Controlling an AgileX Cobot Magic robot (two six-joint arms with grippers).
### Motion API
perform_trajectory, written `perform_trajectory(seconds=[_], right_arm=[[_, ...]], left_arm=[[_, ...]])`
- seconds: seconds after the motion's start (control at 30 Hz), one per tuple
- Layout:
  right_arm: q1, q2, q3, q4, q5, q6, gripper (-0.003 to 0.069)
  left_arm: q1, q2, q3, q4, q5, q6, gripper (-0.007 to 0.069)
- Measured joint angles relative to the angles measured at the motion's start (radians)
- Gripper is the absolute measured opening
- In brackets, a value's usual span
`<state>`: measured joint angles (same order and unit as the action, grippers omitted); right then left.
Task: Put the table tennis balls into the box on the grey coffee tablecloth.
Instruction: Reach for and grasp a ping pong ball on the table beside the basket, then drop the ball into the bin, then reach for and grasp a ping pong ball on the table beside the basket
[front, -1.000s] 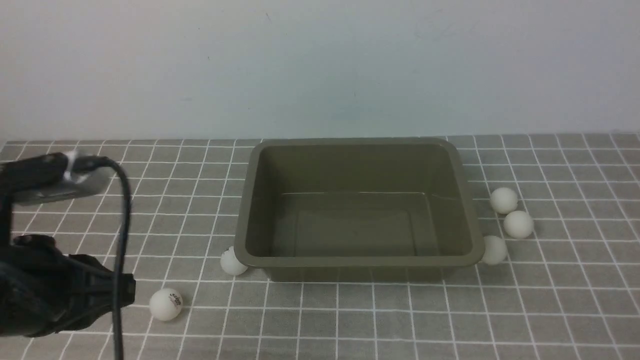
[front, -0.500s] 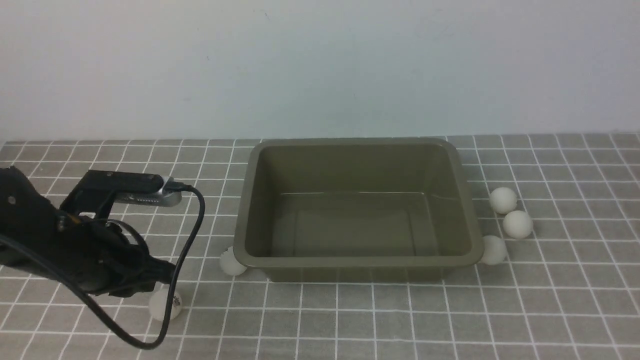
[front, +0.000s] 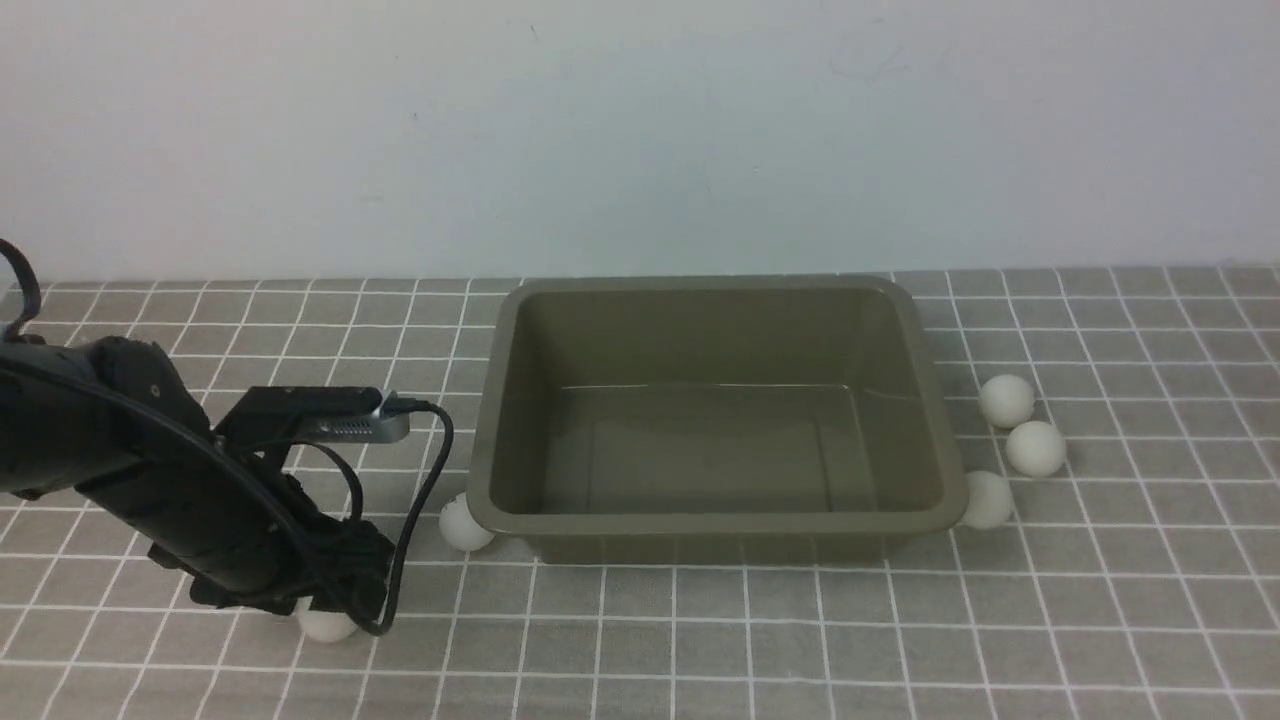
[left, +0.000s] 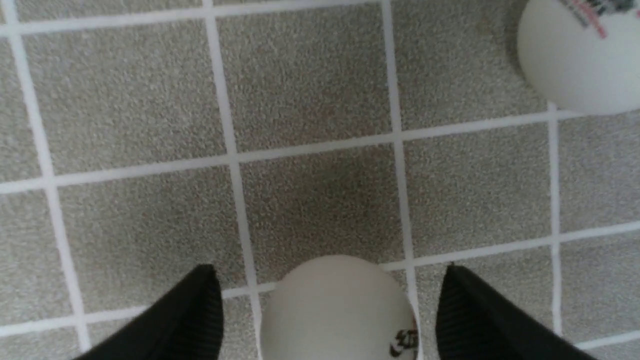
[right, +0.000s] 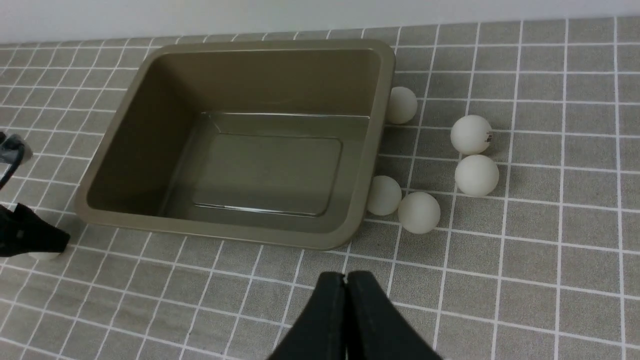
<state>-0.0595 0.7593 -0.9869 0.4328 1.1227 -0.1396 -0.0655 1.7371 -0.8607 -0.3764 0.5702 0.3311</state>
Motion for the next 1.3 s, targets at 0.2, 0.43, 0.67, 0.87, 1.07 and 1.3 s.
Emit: perform_trajectory(seconds=[0.2, 0.43, 0.67, 0.87, 1.07, 1.3], right_arm=[[0.0, 0.0, -0.002, -0.007, -0.006, 0.0, -0.001], [0.0, 0.0, -0.002, -0.009, -0.006, 0.0, -0.001], [0.0, 0.0, -0.002, -0.009, -0.006, 0.0, -0.001], [0.0, 0.0, -0.002, -0.01, -0.006, 0.0, -0.001], [0.0, 0.0, -0.002, -0.011, -0.006, 0.0, -0.001], [0.0, 0.0, -0.002, -0.012, 0.007, 0.0, -0.001]], left_arm=[[-0.002, -0.052, -0.129, 0.049, 0.141, -0.01, 0.0353], [-0.083, -0.148, -0.366, 0.019, 0.239, -0.017, 0.0353], [-0.277, 0.017, -0.534, 0.0, 0.289, -0.068, 0.0353], [-0.311, 0.184, -0.71, 0.042, 0.484, -0.159, 0.0477], [-0.27, 0.195, -0.807, 0.26, 0.634, -0.242, 0.0475], [-0.038, 0.135, -0.742, 0.34, 0.646, -0.255, 0.0025]])
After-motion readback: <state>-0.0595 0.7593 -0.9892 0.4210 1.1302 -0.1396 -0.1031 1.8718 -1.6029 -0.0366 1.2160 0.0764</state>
